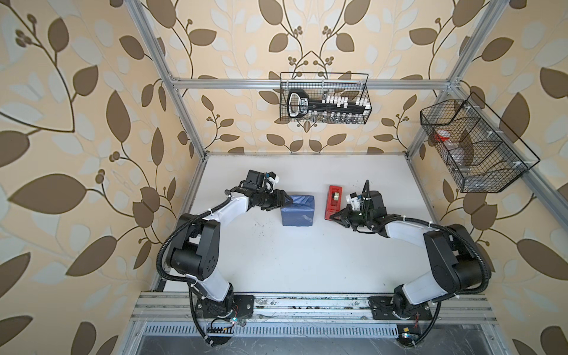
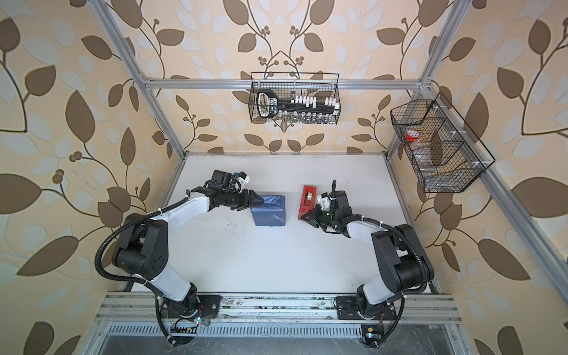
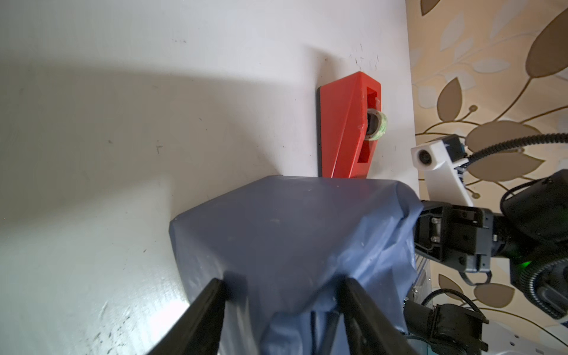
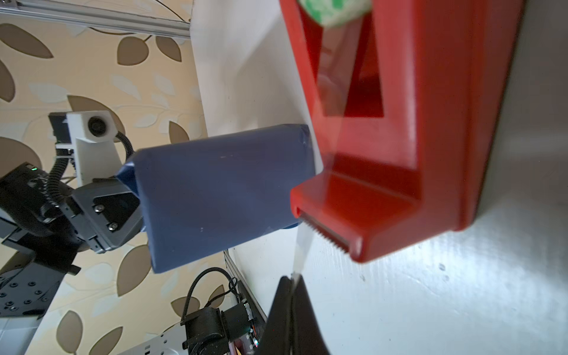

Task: Wrap a gift box in wrapping paper
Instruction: Tear off the tape with the cutter.

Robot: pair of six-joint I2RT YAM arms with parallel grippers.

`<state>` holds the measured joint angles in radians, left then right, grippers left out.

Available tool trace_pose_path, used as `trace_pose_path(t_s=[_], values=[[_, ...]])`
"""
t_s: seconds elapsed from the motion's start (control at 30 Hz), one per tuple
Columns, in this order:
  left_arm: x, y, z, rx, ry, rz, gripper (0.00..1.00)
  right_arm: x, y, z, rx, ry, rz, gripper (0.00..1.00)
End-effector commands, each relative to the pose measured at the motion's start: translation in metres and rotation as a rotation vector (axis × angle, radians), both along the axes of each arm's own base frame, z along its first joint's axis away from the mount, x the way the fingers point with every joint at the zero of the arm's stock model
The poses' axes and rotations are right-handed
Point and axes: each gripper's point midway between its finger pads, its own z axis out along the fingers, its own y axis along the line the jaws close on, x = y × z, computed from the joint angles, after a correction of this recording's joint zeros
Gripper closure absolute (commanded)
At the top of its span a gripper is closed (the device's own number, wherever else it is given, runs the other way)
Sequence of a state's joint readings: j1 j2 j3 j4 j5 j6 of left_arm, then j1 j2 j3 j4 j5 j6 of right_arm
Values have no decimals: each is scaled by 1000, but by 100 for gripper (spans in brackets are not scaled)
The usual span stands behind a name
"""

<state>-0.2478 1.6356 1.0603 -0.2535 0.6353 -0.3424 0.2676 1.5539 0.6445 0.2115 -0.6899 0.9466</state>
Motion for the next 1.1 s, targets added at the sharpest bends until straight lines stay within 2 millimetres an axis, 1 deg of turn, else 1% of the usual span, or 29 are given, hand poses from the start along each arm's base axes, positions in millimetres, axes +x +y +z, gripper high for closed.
trace_pose_path(t_s=[0.0, 0.13, 0.27, 0.37, 0.47, 0.5, 0.57, 0.7, 0.73, 0.77, 0.83, 0.87, 0.9, 0.93, 0.97, 1.0, 1.07], values=[[-26, 23, -52, 147, 160, 42, 39, -3, 5, -8, 4, -2, 0, 100], [-26, 23, -50, 154, 154, 36, 39, -10, 1, -18, -18, 14, -7, 100], [-27, 23, -53, 148, 164, 44, 39, -15, -3, -34, -45, 39, -10, 100], [-26, 23, -51, 153, 160, 40, 39, -19, -9, -55, -85, 77, -18, 100], [-26, 23, -53, 151, 162, 43, 39, -22, -23, -80, -166, 119, -43, 100], [-27, 23, -52, 151, 164, 43, 39, -22, -25, -84, -179, 129, -51, 100], [-27, 23, -50, 154, 158, 37, 39, -23, -26, -87, -197, 132, -51, 100], [-28, 23, -54, 151, 164, 43, 39, -28, -23, -85, -229, 127, -11, 100], [-27, 22, -53, 149, 163, 42, 39, -29, -19, -80, -205, 125, -2, 100], [-27, 22, -52, 152, 162, 39, 39, -29, -12, -68, -167, 104, 15, 100], [-27, 23, -53, 159, 162, 37, 39, -27, 2, -37, -136, 30, 65, 100], [-27, 23, -55, 158, 165, 40, 39, -26, 10, -17, -132, -12, 102, 100], [-27, 22, -56, 154, 167, 41, 39, -24, 21, 8, -117, -58, 139, 100], [-26, 21, -56, 151, 168, 41, 39, -23, 30, 27, -97, -88, 167, 100], [-27, 21, -55, 151, 172, 41, 39, -20, 41, 53, -64, -127, 195, 100], [-26, 21, -54, 152, 168, 38, 39, -18, 52, 73, -30, -150, 216, 100], [-26, 22, -54, 157, 167, 36, 39, -9, 71, 108, 29, -186, 236, 100]])
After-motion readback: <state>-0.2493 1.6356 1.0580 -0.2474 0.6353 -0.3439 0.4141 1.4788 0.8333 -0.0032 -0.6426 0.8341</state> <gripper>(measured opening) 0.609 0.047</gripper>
